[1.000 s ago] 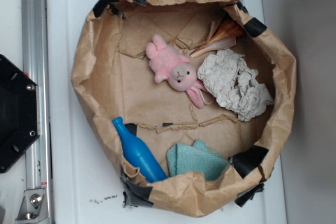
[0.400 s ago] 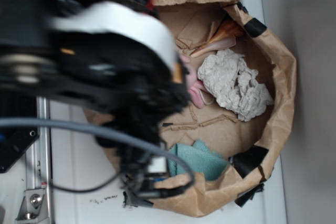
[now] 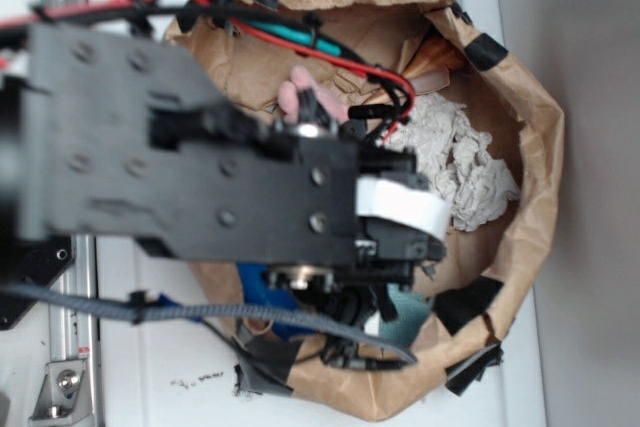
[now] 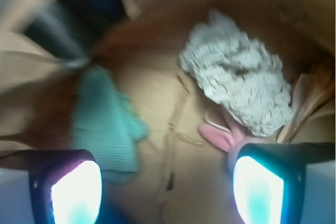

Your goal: Grab the blue cloth.

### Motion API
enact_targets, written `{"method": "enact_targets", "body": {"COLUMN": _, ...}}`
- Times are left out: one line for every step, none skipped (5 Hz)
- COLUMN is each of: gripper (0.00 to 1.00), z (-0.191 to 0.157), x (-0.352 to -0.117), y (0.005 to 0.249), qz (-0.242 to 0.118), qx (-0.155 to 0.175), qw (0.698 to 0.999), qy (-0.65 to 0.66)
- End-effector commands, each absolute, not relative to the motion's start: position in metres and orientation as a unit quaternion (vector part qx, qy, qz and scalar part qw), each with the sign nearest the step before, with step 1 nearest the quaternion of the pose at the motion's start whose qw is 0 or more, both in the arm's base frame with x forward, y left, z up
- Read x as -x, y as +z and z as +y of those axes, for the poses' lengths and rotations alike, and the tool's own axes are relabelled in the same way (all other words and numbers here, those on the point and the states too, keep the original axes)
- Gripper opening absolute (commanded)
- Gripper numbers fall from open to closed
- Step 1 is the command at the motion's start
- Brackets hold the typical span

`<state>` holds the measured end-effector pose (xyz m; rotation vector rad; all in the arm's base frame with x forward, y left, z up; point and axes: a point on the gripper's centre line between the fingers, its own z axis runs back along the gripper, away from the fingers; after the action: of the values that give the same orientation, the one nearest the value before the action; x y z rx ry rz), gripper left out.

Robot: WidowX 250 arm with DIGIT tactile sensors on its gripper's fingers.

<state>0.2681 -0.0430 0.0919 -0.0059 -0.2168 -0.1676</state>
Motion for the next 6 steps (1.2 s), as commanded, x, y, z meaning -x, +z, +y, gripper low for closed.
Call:
{"method": "enact_targets", "body": {"gripper": 1.0, "z": -0.054, "x": -0.279, "y": 0.066, "qz": -0.134, "qx": 0.036, "qw": 0.98, "qy": -0.14}}
{"method": "enact_targets", "body": {"gripper": 1.0, "z": -0.069, "x": -0.285, "y": 0.056, "qz": -0.151, "qx": 0.082, "qw": 0.968, "qy": -0.184}}
{"method": "enact_targets", "body": {"gripper": 1.0, "z": -0.094, "x": -0.283, "y": 0.051, "qz": -0.158, "qx": 0.113, "qw": 0.953, "qy": -0.233}}
{"method": "enact_targets", "body": {"gripper": 1.0, "z": -0.114, "x": -0.275, "y": 0.042, "qz": -0.154, "qx": 0.121, "qw": 0.943, "qy": -0.27}}
{"method": "enact_targets", "body": {"gripper": 0.89, "z": -0.131, "x": -0.263, "y": 0.027, "qz": -0.139, "qx": 0.103, "qw": 0.938, "qy": -0.299}}
{"method": "enact_targets", "body": {"gripper": 0.0, "z": -0.133, "x": -0.262, "y": 0.013, "qz": -0.127, "qx": 0.09, "qw": 0.944, "qy": -0.29}}
